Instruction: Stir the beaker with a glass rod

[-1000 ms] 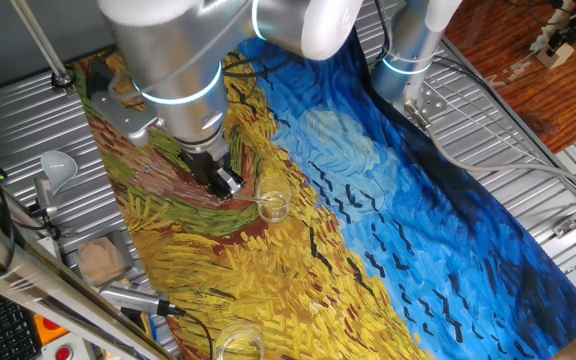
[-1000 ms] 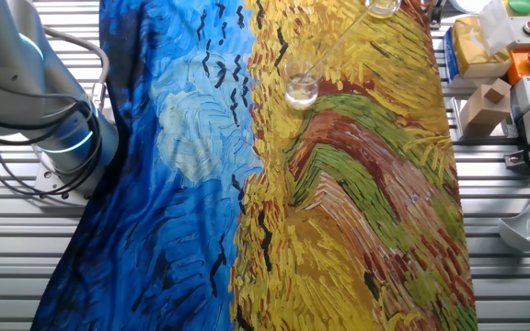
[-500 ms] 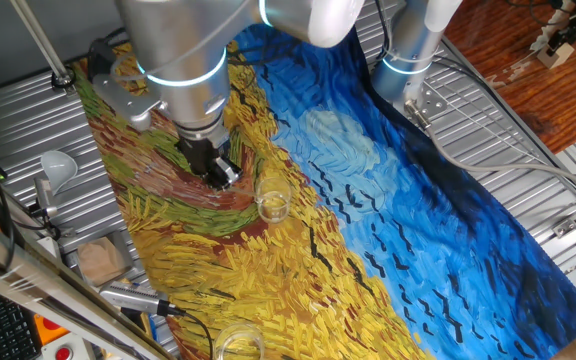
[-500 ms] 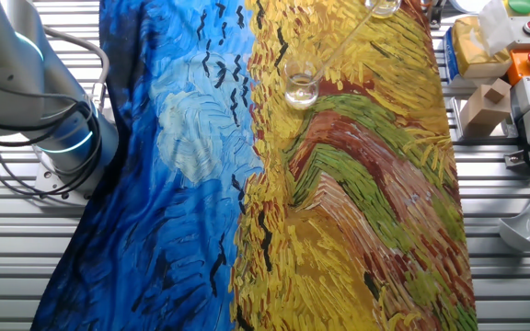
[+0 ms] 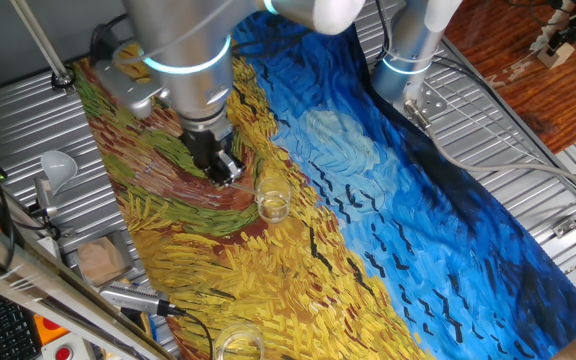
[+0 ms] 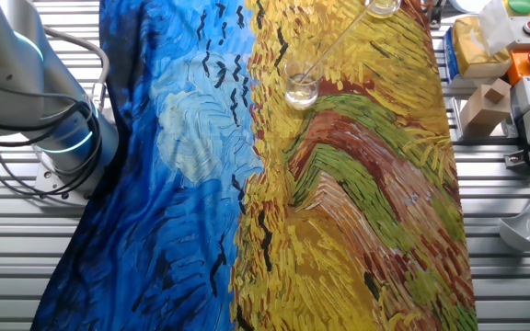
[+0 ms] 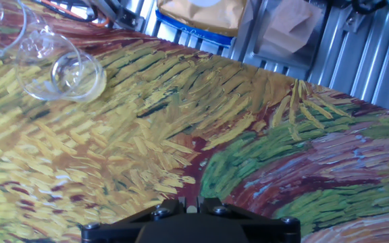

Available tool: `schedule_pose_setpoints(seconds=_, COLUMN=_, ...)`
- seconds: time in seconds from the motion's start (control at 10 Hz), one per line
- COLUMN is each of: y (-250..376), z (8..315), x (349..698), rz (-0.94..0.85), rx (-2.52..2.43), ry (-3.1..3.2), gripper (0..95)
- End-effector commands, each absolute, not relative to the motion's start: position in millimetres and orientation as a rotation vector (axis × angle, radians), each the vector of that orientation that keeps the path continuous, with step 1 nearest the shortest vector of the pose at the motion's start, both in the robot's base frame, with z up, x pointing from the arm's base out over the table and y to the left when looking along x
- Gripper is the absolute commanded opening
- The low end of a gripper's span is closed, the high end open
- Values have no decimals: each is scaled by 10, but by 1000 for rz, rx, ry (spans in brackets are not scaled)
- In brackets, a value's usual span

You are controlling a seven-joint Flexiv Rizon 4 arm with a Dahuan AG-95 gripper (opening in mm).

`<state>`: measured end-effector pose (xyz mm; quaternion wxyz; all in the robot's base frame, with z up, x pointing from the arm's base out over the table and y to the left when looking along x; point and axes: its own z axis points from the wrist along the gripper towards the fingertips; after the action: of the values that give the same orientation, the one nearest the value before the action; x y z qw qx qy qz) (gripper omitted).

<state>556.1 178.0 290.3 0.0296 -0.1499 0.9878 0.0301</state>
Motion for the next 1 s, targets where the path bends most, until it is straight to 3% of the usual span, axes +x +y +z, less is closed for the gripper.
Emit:
schedule_pose_setpoints(seconds=0.1, y=1841, z=2941, x=5618, rz=121, rx=-464, ry=3022, gripper=0)
schedule_pose_setpoints(seconds=1.0, y=1886, z=3006, x=5567, rz=99, rx=-487, ry=2968, gripper=0)
